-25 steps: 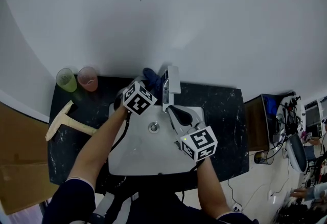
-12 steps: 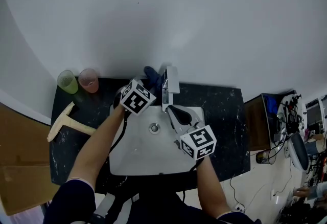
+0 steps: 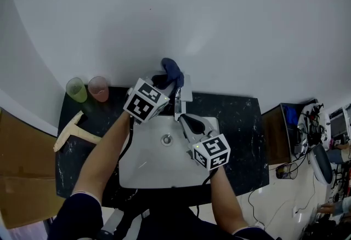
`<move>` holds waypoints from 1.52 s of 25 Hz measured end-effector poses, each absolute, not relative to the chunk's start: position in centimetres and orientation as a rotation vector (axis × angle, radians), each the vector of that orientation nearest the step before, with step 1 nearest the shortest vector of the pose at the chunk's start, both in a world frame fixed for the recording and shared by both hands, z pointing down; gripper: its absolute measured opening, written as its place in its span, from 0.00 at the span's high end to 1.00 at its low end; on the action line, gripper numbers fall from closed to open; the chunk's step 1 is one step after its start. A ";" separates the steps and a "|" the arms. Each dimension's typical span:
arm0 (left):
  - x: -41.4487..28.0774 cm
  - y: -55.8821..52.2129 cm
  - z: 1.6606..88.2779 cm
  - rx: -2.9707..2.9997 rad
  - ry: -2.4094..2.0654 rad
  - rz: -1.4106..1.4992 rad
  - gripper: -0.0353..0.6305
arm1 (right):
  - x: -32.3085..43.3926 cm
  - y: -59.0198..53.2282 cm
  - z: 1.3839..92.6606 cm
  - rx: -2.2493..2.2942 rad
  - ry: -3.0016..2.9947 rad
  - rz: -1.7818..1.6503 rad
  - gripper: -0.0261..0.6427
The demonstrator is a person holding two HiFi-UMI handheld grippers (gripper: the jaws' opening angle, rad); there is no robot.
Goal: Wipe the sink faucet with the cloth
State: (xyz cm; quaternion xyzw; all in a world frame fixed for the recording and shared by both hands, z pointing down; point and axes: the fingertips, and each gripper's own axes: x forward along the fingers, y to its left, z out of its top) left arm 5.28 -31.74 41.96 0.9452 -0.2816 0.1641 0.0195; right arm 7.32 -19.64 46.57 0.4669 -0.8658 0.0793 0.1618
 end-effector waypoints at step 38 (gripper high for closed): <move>9.7 -23.2 38.6 3.070 -0.360 0.541 0.86 | 7.2 -19.9 46.8 1.383 -2.509 0.268 0.95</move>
